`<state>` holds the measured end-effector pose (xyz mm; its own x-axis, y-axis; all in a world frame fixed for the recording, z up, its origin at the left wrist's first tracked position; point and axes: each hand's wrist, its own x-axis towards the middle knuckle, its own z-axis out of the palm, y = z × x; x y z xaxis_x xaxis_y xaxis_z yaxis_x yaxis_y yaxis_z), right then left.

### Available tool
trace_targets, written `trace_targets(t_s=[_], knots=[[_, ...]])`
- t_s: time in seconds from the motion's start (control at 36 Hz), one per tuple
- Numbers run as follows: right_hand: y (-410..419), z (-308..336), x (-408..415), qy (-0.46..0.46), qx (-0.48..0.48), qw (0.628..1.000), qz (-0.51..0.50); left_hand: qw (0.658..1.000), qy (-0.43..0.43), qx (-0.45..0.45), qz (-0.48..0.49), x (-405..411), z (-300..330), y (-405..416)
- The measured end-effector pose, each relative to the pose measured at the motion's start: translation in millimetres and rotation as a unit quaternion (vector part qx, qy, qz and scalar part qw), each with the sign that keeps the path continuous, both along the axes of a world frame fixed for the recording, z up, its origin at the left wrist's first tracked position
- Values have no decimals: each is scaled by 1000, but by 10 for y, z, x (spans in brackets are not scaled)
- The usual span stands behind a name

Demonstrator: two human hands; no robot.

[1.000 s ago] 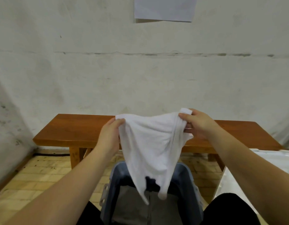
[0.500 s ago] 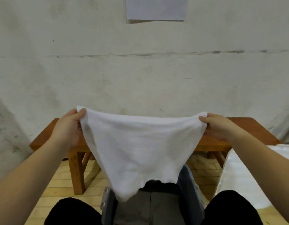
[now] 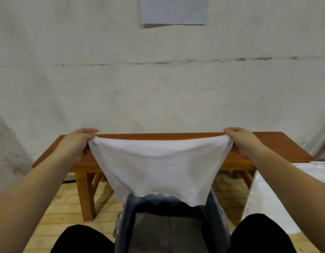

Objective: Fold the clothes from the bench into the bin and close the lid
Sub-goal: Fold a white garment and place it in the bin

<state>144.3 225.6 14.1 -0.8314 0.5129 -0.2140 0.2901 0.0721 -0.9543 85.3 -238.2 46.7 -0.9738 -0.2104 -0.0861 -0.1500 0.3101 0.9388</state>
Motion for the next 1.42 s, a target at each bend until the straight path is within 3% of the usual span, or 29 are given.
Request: trace_targets(t_s=[0.08, 0.19, 0.33, 0.47, 0.56, 0.69, 0.75, 0.81, 0.89, 0.94, 1.0, 1.08, 1.14, 1.17, 1.22, 1.28, 1.33, 1.42], knots=[[53, 14, -9, 5, -52, 999, 12, 998, -22, 62, -10, -10, 0, -5], [75, 82, 18, 9, -77, 994, 82, 997, -10, 72, -18, 3, -9, -25], [82, 124, 76, -12, 61, 987, 151, 997, 19, -27, -71, 50, -57, -29], [2, 136, 106, -22, 375, 916, 143, 950, 117, -289, -32, 50, -99, 7], [46, 115, 80, -8, 418, 900, 125, 939, 135, -316, -20, 32, -93, -1], [77, 130, 103, 19, 370, 923, 107, 930, 159, -332, -9, -8, -44, -67], [81, 139, 99, 33, 285, 954, 89, 942, 156, -298, -13, -37, -18, -90], [82, 142, 78, 59, 130, 987, 72, 965, 134, -227, -17, -43, 4, -78], [38, 166, -19, 147, -98, 983, 55, 995, 74, 73, 9, -98, 77, -37], [-26, 203, -75, 193, -201, 960, 35, 963, 45, 266, -3, -160, 96, -67], [-88, 260, -110, 216, -263, 939, 47, 928, 51, 366, -45, -207, 103, -99], [-176, 423, -71, 235, -314, 915, 96, 892, 70, 427, -130, -247, 191, -150], [-181, 576, -12, 256, -339, 893, 152, 850, 74, 480, -205, -238, 322, -198], [-197, 676, 37, 265, -356, 876, 188, 814, 75, 519, -250, -201, 379, -215], [-230, 824, 142, 293, -409, 811, 300, 789, 105, 532, -287, -124, 449, -250], [-251, 956, 249, 333, -370, 821, 278, 763, 119, 540, -336, -72, 614, -197], [-471, 1116, 261, 332, -331, 808, 356, 770, 134, 514, -354, 49, 769, -22], [-835, 1268, 311, 343, -194, 840, 373, 771, 186, 454, -405, 82, 880, 448]])
